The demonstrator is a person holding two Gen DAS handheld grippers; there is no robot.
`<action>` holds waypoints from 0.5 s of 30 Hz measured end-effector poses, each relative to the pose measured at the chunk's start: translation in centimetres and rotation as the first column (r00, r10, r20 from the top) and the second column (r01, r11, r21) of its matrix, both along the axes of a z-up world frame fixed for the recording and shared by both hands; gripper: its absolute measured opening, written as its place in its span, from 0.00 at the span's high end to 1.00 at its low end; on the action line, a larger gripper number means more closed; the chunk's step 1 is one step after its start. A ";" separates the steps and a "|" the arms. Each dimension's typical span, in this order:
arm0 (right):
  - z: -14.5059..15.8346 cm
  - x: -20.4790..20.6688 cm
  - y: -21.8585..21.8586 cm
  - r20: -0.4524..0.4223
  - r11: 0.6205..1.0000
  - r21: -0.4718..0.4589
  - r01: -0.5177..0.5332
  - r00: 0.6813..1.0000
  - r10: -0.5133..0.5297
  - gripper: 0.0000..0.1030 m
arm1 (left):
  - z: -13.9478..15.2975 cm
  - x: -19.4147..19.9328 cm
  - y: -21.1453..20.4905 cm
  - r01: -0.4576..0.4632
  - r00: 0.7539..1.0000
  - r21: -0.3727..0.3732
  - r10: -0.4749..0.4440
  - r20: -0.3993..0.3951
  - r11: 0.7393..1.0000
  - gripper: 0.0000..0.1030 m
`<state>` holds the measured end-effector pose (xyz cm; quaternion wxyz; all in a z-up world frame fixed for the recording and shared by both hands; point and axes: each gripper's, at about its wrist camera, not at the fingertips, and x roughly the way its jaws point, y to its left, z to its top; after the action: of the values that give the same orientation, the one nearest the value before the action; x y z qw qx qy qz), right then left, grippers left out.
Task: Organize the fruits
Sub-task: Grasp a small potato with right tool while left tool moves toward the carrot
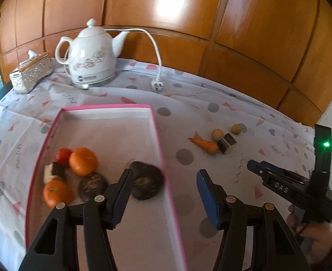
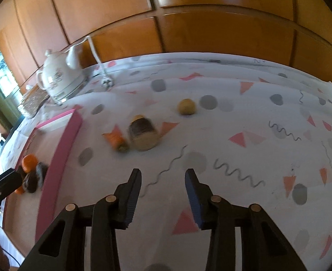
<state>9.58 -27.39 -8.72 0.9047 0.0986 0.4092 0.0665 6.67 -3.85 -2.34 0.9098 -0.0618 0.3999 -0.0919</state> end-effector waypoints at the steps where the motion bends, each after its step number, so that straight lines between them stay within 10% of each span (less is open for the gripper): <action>1: -0.1 0.4 -0.3 -0.002 1.000 -0.004 0.008 1.000 -0.008 0.61 | 0.0 0.1 -0.3 0.003 1.000 0.001 -0.003 0.000 1.000 0.43; 15: -0.2 7.3 -2.1 0.002 0.998 -0.040 0.040 0.999 -0.040 0.65 | -1.6 3.8 -4.6 0.016 0.999 -0.003 -0.016 -0.052 1.000 0.45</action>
<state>16.83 -29.45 -8.90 0.9079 0.0883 0.4078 0.0403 10.47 -8.46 -3.96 0.8983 -0.0619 0.4237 -0.0982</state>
